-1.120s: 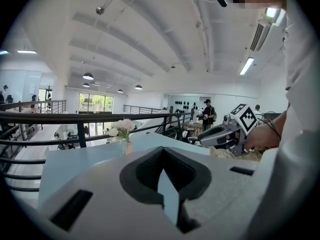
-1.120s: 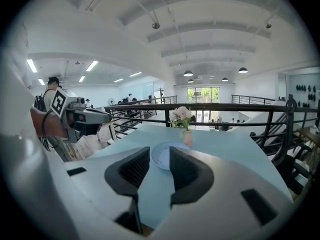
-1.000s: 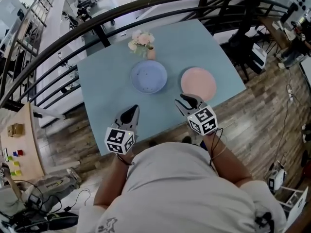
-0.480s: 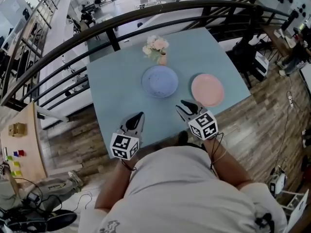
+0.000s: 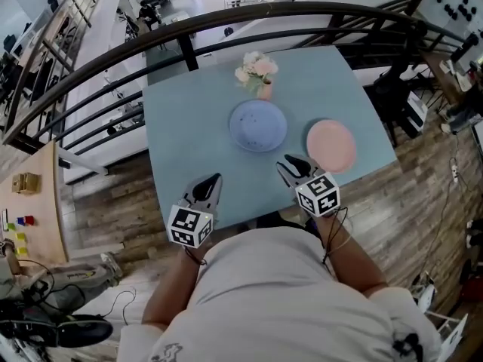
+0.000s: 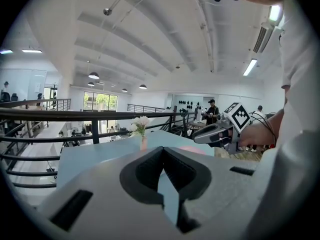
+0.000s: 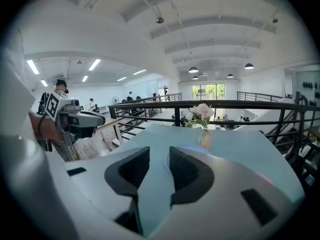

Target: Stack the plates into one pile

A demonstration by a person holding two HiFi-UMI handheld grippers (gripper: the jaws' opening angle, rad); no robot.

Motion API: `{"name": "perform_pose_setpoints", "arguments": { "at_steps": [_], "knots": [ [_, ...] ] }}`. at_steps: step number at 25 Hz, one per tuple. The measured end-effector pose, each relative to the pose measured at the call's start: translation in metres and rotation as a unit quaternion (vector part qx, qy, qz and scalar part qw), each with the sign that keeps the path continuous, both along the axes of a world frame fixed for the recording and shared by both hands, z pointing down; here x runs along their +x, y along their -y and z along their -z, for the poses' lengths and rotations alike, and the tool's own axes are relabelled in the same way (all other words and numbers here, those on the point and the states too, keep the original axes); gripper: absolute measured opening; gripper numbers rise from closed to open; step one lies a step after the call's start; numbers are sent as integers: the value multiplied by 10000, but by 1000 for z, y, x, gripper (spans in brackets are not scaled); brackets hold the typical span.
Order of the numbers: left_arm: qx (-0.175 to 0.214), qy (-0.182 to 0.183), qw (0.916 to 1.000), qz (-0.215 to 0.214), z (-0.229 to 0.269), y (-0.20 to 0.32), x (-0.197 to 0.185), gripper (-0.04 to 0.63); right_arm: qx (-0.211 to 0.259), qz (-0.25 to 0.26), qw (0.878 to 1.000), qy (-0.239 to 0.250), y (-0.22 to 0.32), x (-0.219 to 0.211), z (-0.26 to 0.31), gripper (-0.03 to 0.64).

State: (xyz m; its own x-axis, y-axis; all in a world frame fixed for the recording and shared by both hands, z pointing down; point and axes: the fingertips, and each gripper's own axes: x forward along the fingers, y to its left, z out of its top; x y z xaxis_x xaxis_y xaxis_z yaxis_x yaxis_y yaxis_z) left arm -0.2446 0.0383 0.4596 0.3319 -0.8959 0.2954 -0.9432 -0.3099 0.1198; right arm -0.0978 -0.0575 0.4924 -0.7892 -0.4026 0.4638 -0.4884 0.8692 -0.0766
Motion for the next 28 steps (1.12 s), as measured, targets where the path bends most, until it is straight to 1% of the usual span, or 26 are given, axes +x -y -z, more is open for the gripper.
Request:
{"name": "perform_pose_setpoints", "arguments": {
  "at_steps": [7,17,28],
  "knots": [
    [-145,54,9998,83,-9,28,-3,5,-176,-2,9998,-100,38,2,-15,132],
    [-486,-60,9986,188,-39,79,3,5,-466,59,9983,-358,99,8,-50,132],
    [-909,-228,9955,159,-75,137,9,5,-1047,11,9917,-750,158,13,-101,133]
  ]
}}
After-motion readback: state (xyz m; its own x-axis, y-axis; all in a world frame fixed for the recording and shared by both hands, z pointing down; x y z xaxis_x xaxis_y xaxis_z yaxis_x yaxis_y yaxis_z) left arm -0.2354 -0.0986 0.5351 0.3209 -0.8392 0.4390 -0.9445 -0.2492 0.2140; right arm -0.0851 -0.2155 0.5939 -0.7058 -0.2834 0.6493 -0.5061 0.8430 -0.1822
